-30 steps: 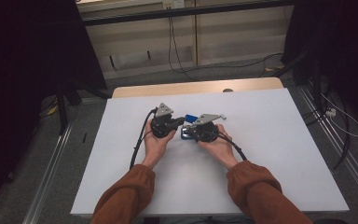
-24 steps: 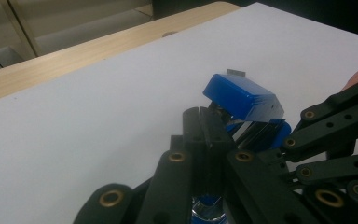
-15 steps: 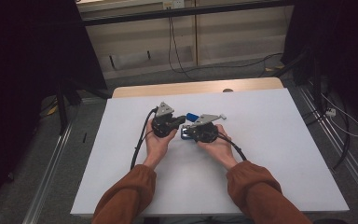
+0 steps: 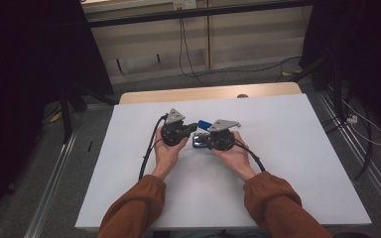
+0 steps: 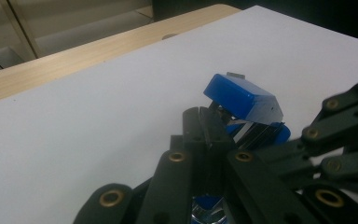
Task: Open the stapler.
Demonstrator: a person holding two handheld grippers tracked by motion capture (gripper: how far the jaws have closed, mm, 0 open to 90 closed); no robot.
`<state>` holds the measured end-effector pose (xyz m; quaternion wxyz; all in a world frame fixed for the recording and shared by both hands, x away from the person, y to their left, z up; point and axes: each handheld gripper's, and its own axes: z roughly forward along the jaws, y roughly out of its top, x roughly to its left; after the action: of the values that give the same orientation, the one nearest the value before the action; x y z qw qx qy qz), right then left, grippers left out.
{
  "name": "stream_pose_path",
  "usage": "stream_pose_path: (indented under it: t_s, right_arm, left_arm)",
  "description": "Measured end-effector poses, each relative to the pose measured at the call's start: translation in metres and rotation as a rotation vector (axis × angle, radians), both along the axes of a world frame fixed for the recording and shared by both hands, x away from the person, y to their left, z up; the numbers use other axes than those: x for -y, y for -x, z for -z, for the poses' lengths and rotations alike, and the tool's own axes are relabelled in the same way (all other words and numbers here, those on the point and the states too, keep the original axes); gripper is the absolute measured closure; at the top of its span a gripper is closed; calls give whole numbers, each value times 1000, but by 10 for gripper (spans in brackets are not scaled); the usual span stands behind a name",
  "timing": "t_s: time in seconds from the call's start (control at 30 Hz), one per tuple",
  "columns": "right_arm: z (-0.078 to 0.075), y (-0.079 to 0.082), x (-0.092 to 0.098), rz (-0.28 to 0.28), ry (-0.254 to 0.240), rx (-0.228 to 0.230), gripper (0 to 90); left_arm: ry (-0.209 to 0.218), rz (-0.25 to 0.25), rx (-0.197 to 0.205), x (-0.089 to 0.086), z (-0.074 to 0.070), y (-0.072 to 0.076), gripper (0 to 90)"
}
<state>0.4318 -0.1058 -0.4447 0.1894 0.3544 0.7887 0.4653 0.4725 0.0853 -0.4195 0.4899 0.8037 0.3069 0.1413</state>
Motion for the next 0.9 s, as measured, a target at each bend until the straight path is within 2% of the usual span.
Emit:
stream_pose_path:
  t_s: [0.1, 0.13, 0.17, 0.27, 0.5, 0.67, 0.8, 0.9]
  right_arm:
    - [1, -1, 0, 8, 22, 21, 900]
    - [1, -1, 0, 8, 22, 21, 900]
    - [2, -1, 0, 17, 24, 43, 900]
    - [3, -1, -2, 23, 13, 46, 900]
    - [5, 0, -9, 94, 33, 97, 900]
    - [6, 2, -8, 114, 36, 123, 900]
    - [5, 2, -8, 112, 36, 116, 900]
    - [5, 2, -8, 114, 42, 122, 900]
  left_arm:
    - [-2, -3, -4, 0, 1, 0, 900]
    - [-2, -3, -4, 0, 1, 0, 900]
    - [-2, -4, -8, 0, 1, 0, 900]
    - [-1, -4, -7, 0, 1, -1, 900]
    - [-1, 1, -10, -1, 1, -2, 900]
    - [-2, 4, -11, 0, -1, 0, 900]
    - [-13, 1, -22, -1, 1, 0, 900]
    - [-21, -7, -50, -2, 7, -1, 900]
